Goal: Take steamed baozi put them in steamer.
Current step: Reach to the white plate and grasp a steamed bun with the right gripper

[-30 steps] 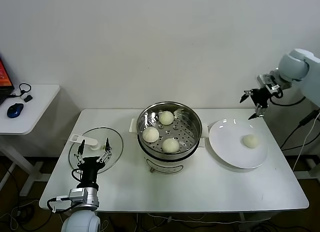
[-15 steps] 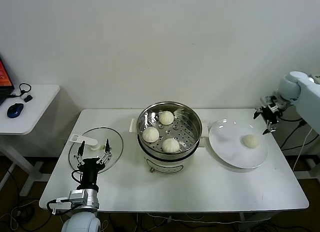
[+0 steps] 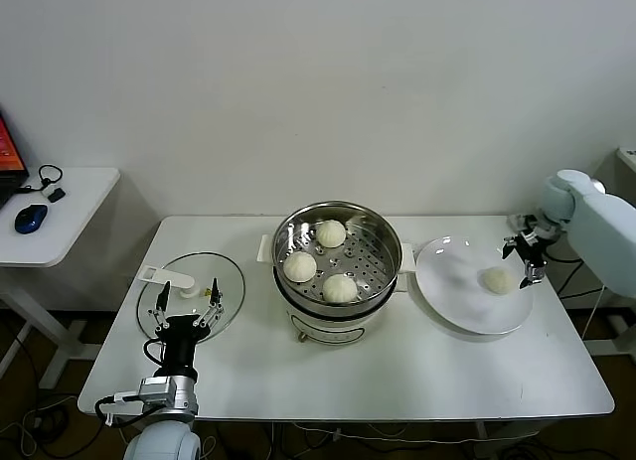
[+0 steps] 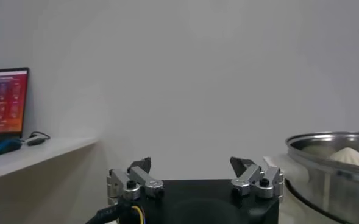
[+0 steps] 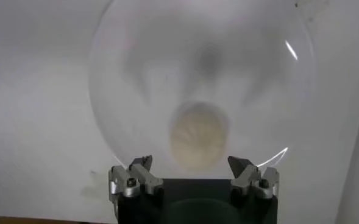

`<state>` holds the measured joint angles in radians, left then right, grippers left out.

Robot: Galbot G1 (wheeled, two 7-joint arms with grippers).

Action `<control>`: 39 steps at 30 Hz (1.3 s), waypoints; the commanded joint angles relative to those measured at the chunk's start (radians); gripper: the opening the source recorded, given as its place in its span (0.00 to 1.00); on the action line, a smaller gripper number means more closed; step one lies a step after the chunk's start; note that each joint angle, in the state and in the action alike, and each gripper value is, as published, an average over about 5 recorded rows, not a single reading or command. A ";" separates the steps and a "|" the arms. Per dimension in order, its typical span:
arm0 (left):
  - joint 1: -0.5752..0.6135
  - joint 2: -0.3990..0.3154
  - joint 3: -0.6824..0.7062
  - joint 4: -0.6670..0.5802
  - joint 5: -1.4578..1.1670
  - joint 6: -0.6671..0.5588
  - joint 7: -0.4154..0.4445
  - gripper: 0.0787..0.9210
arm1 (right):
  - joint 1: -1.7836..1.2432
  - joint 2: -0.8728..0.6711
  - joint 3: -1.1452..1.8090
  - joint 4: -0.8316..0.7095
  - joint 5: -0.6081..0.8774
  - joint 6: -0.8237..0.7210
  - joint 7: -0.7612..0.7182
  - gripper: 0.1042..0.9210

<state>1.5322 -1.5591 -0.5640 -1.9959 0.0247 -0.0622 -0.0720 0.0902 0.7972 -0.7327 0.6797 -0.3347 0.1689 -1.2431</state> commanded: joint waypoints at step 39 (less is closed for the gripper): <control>-0.003 0.000 -0.005 0.010 0.000 -0.001 -0.001 0.88 | -0.090 0.142 0.213 -0.175 -0.232 0.028 0.070 0.88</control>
<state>1.5288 -1.5589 -0.5680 -1.9868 0.0248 -0.0632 -0.0726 0.0021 0.9312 -0.5368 0.5144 -0.5453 0.1961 -1.1741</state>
